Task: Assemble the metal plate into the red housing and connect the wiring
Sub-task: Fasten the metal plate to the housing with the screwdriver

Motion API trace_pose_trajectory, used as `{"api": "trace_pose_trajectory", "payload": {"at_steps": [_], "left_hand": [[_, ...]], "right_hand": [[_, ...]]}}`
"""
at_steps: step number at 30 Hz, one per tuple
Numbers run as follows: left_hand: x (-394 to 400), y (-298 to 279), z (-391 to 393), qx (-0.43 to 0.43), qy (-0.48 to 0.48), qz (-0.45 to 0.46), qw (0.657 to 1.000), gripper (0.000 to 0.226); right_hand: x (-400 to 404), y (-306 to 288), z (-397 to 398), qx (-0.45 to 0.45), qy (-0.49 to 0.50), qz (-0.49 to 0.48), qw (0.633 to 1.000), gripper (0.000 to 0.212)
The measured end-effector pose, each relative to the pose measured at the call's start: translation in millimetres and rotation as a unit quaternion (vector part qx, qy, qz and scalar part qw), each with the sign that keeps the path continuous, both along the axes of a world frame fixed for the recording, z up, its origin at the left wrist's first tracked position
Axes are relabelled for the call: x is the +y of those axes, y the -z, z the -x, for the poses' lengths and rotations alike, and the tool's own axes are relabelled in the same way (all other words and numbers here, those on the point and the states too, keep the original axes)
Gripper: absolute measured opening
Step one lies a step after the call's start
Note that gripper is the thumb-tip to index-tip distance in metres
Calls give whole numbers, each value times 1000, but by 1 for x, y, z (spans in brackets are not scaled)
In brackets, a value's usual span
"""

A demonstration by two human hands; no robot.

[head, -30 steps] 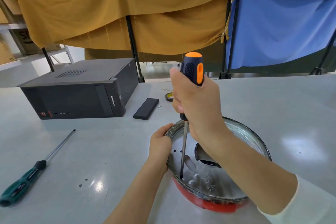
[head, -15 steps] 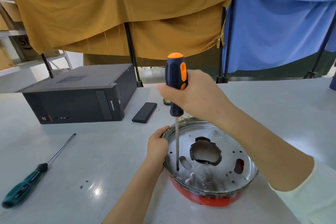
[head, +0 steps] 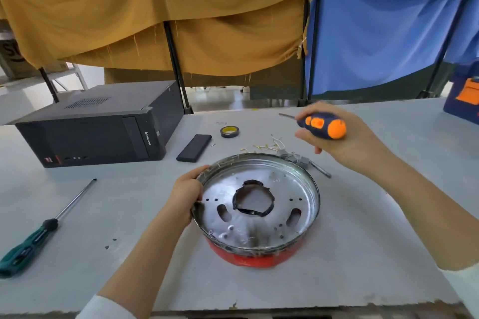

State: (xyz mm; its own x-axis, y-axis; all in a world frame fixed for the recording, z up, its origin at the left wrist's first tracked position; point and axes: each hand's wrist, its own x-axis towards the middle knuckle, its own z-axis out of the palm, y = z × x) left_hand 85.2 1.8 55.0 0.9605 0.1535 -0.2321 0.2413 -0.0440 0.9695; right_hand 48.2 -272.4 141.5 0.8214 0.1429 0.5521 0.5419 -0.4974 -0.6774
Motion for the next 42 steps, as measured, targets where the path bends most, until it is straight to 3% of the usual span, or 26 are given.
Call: {"api": "trace_pose_trajectory", "payload": {"at_steps": [3,6,15,21,31,38,40,42], "left_hand": [[2,3,0,11,5,-17,1000,75],[3,5,-1,15,3,-20,1000,75],[3,7,-7,22,-4,-48,999,78],[4,11,-11,26,-8,-51,998,78],[2,9,-14,32,8,-43,999,77],[3,9,-11,33,14,2,999,75],[2,7,-9,33,13,1,999,76],[2,6,-7,25,13,3,1000,78]], "right_hand": [[-33,47,-13,20,93,118,988,28],[-63,88,-21,56,168,265,948,43],[-121,132,-44,101,179,461,863,57],[-123,141,-56,117,144,495,849,49],[-122,133,-58,171,201,479,837,69],[-108,114,-60,283,224,454,814,48],[-95,108,-53,244,253,460,815,42],[-75,101,-46,182,251,412,857,31]]}}
